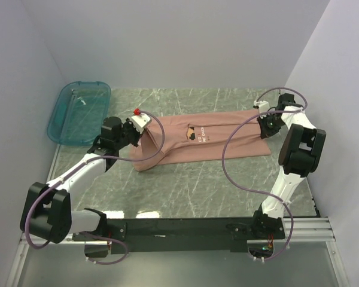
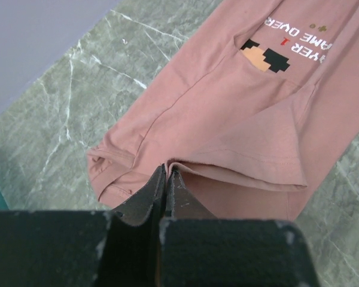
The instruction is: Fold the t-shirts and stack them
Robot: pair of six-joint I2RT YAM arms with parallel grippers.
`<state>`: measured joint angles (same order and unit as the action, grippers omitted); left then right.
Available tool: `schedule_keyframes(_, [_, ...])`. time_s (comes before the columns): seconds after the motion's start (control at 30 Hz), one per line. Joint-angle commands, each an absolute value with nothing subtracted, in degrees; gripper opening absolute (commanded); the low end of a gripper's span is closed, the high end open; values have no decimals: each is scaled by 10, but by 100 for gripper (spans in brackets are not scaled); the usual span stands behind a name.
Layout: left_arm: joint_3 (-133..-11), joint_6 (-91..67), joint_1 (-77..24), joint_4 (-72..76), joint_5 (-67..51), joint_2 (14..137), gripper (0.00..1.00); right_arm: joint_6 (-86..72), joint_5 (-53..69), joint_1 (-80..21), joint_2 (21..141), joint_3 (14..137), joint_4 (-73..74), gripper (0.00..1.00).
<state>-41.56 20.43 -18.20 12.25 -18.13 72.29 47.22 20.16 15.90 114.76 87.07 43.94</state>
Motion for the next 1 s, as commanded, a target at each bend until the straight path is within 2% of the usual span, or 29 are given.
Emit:
schedule_keyframes(0.0, [-446,204,-177,145,-186,734,0,460,193,150,1161,903,430,1])
schedule_keyframes(0.33, [-455,203,-174,158,-188,758,0,446,180,143,1172,918,427,8])
schedule_keyframes(0.57, [-463,204,-172,161,-192,771,1,382,165,143,1148,917,388,27])
schedule_keyframes(0.77, [-468,207,-171,164,-192,778,1,331,223,144,1090,900,374,31])
schedule_keyframes(0.97, [-474,209,-171,171,-192,786,0,347,379,144,1035,862,431,33])
